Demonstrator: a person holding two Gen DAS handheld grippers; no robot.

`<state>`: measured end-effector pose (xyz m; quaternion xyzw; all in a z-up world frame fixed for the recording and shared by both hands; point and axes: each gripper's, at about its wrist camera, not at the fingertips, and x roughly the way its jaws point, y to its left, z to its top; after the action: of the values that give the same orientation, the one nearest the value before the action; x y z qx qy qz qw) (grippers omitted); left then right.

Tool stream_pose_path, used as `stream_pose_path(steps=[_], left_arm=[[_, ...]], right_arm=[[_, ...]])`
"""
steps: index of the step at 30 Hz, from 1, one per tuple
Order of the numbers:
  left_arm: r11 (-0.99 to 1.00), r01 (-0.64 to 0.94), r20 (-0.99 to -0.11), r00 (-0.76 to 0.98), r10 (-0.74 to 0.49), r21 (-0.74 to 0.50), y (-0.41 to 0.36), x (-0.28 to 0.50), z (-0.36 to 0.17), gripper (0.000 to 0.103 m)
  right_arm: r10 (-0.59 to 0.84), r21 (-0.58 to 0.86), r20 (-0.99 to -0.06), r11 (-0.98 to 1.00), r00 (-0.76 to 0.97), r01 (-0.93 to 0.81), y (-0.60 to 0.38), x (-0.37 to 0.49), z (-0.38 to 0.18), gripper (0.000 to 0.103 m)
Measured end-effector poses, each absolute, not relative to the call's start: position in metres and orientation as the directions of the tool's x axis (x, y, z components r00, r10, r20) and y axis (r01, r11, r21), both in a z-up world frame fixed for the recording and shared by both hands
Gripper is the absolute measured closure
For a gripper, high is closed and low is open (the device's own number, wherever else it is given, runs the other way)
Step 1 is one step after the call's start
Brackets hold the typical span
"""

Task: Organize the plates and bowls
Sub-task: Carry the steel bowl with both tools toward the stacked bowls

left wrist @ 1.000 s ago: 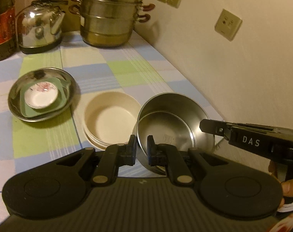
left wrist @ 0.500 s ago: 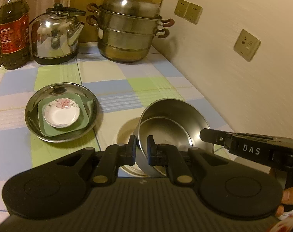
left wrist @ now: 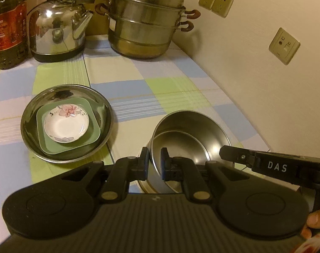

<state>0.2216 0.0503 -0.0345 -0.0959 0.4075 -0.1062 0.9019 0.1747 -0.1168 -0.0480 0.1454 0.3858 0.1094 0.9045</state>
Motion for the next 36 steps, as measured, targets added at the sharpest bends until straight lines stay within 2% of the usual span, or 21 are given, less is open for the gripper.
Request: stream_pose_path(steps=[19, 36], left_arm=[[0.953, 0.119, -0.762, 0.577, -0.294, -0.277, 0.052, 0.241, -0.06, 0.094], [0.955, 0.118, -0.752, 0.594, -0.287, -0.271, 0.052, 0.239, -0.055, 0.091]], right_arm=[[0.288, 0.359, -0.72, 0.933, 0.631, -0.015, -0.118, 0.19, -0.069, 0.098], [0.307, 0.398, -0.709, 0.917, 0.635, 0.001, -0.124, 0.189, -0.072, 0.098]])
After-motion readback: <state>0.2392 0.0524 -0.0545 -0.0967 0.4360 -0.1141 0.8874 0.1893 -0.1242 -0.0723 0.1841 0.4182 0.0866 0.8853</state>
